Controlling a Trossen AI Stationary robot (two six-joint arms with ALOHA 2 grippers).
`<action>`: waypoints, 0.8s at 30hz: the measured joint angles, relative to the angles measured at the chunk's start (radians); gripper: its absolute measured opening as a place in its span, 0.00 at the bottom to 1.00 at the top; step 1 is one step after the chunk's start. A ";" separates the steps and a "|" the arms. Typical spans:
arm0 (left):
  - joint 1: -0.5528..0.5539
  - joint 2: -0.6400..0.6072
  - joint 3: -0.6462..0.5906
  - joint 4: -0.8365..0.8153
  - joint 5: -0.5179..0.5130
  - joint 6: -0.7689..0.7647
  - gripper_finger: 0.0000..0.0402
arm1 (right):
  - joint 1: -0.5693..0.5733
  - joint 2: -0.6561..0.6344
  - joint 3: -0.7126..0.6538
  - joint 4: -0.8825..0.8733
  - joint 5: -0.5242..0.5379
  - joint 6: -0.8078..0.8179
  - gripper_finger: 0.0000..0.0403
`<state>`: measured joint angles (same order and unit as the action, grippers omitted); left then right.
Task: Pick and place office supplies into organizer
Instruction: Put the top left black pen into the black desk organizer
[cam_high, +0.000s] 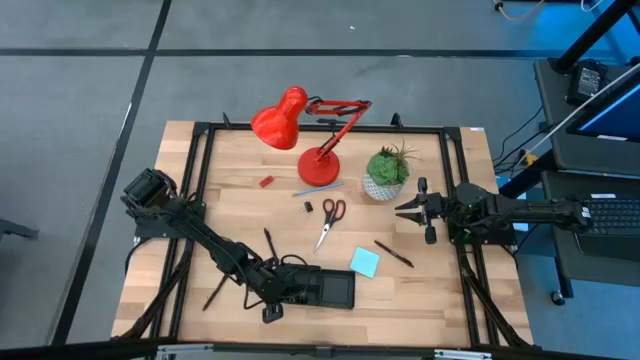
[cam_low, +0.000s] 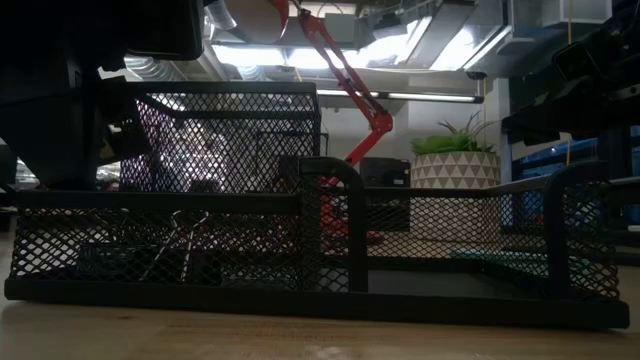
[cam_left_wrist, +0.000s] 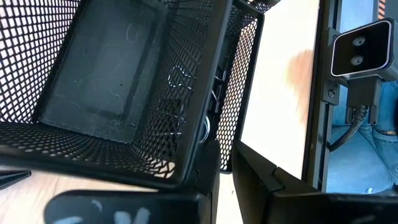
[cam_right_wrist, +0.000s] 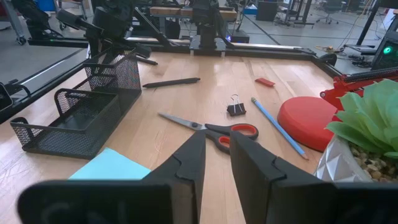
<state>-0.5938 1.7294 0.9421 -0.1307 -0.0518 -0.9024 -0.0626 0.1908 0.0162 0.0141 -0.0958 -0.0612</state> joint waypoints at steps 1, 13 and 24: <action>0.000 0.000 0.000 0.000 0.000 0.000 0.09 | 0.000 0.000 0.000 0.000 0.000 0.000 0.19; 0.001 0.000 0.000 -0.002 -0.059 0.094 0.09 | 0.000 0.000 0.000 0.000 0.000 -0.001 0.19; 0.000 -0.010 0.001 0.082 0.004 0.112 0.09 | 0.000 0.000 0.000 0.000 0.000 -0.001 0.19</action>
<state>-0.5938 1.7197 0.9432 -0.0488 -0.0480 -0.7902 -0.0624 0.1908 0.0162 0.0140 -0.0959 -0.0619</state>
